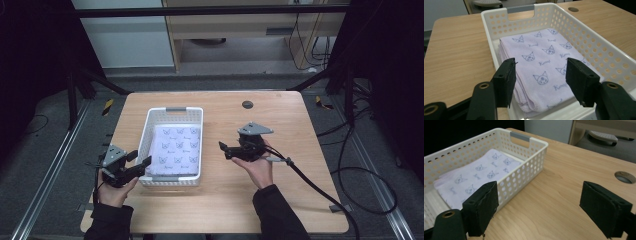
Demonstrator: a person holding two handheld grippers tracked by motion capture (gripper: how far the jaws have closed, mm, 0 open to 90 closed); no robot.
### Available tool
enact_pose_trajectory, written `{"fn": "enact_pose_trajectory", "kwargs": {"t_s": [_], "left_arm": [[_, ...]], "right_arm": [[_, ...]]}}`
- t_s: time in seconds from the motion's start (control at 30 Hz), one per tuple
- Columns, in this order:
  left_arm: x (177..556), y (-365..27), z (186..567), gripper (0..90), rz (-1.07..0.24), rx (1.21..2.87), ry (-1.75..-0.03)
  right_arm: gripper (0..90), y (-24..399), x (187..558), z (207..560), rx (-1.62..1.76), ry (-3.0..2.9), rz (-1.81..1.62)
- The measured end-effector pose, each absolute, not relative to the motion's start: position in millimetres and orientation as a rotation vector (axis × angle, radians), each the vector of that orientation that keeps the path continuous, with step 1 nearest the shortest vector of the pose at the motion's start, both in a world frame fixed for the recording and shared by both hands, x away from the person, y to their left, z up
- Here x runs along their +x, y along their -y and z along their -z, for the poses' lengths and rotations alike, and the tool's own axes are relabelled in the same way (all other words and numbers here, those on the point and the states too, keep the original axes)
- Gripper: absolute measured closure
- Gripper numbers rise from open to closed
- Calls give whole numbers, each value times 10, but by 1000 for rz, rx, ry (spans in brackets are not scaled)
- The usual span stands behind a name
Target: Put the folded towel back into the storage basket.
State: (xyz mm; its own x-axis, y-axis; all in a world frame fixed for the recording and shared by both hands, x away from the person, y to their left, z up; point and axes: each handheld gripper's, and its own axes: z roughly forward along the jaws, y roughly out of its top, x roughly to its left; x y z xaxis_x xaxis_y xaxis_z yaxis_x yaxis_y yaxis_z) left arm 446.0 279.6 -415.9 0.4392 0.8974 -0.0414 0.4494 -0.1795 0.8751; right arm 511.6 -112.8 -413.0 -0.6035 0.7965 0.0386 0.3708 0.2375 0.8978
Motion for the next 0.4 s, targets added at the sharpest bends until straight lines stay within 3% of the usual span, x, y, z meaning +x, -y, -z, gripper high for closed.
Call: {"fn": "enact_pose_trajectory", "kwargs": {"t_s": [0.4], "left_arm": [[4367,-2865,4247,370,-654,1779,-1141]], "right_arm": [[137,1748,4821,4340,1140,-2038,-1321]]}}
